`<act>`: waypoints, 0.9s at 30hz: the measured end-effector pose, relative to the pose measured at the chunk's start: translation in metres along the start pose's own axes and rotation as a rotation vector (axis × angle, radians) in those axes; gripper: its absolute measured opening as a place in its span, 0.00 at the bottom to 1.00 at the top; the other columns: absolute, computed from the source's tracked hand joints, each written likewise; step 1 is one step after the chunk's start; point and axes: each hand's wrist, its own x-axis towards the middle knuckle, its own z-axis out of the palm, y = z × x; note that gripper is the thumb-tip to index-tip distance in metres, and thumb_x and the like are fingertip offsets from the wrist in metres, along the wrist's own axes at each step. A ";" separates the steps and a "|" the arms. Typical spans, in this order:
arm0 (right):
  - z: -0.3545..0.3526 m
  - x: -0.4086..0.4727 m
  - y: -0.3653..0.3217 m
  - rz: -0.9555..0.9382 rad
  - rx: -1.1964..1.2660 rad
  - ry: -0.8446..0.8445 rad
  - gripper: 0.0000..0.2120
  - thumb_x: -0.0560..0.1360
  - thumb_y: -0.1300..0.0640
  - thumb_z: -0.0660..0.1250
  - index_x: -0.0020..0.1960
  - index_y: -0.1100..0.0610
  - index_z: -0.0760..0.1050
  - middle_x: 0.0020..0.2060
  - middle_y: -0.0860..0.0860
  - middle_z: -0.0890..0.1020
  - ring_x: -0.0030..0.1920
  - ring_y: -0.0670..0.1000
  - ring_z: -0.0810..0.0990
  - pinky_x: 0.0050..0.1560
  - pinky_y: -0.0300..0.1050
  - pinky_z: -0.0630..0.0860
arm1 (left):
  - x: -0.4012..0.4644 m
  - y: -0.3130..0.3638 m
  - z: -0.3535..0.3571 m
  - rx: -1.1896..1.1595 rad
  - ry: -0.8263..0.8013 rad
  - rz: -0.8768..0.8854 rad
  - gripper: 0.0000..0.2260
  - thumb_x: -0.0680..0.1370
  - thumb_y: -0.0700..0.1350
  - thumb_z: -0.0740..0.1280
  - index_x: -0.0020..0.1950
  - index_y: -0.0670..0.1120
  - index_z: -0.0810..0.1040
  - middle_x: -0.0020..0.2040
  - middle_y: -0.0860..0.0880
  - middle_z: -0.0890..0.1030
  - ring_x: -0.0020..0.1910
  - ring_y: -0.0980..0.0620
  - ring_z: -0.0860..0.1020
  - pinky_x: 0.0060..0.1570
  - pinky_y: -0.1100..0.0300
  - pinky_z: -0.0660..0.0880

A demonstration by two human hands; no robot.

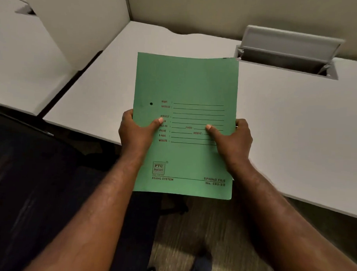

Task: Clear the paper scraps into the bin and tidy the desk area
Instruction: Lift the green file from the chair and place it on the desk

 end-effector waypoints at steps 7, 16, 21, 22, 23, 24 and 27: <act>0.004 0.071 -0.003 0.036 -0.007 0.036 0.24 0.62 0.46 0.79 0.51 0.51 0.71 0.38 0.38 0.76 0.38 0.34 0.74 0.35 0.29 0.66 | 0.047 0.029 0.053 0.028 -0.062 0.048 0.27 0.62 0.56 0.78 0.56 0.52 0.72 0.49 0.56 0.79 0.42 0.63 0.78 0.35 0.70 0.70; 0.040 0.161 -0.020 0.084 0.016 0.074 0.23 0.63 0.47 0.79 0.50 0.51 0.70 0.38 0.38 0.76 0.37 0.35 0.75 0.33 0.27 0.67 | 0.140 0.055 0.111 0.069 -0.155 0.092 0.25 0.64 0.55 0.78 0.56 0.50 0.73 0.51 0.52 0.81 0.46 0.51 0.81 0.47 0.52 0.80; 0.069 0.218 -0.026 0.096 0.013 0.096 0.23 0.64 0.49 0.78 0.52 0.53 0.71 0.42 0.42 0.78 0.41 0.45 0.78 0.40 0.37 0.72 | 0.198 0.065 0.149 0.076 -0.161 0.116 0.26 0.64 0.55 0.78 0.57 0.50 0.73 0.53 0.51 0.81 0.48 0.50 0.80 0.49 0.53 0.78; 0.076 0.229 -0.026 0.100 0.014 0.097 0.23 0.65 0.50 0.78 0.53 0.54 0.71 0.43 0.43 0.78 0.42 0.46 0.79 0.43 0.38 0.73 | 0.210 0.066 0.157 0.078 -0.166 0.123 0.26 0.64 0.55 0.78 0.56 0.51 0.73 0.53 0.51 0.81 0.48 0.50 0.80 0.48 0.54 0.78; 0.082 0.241 -0.025 0.098 0.015 0.097 0.23 0.65 0.51 0.78 0.54 0.54 0.72 0.44 0.44 0.79 0.43 0.47 0.79 0.45 0.40 0.73 | 0.222 0.065 0.166 0.081 -0.175 0.134 0.26 0.63 0.55 0.78 0.56 0.51 0.72 0.54 0.51 0.81 0.48 0.50 0.80 0.48 0.54 0.78; 0.089 0.253 -0.024 0.093 0.012 0.100 0.23 0.66 0.52 0.78 0.55 0.55 0.72 0.45 0.44 0.79 0.44 0.47 0.78 0.46 0.40 0.73 | 0.235 0.065 0.175 0.088 -0.189 0.147 0.26 0.63 0.55 0.78 0.56 0.51 0.72 0.54 0.51 0.80 0.49 0.50 0.80 0.49 0.53 0.79; 0.108 0.289 -0.017 0.072 0.001 0.115 0.23 0.66 0.53 0.78 0.57 0.56 0.72 0.49 0.48 0.80 0.46 0.48 0.78 0.48 0.40 0.72 | 0.274 0.062 0.206 0.126 -0.218 0.186 0.29 0.63 0.57 0.78 0.59 0.48 0.73 0.56 0.49 0.79 0.52 0.48 0.78 0.52 0.48 0.78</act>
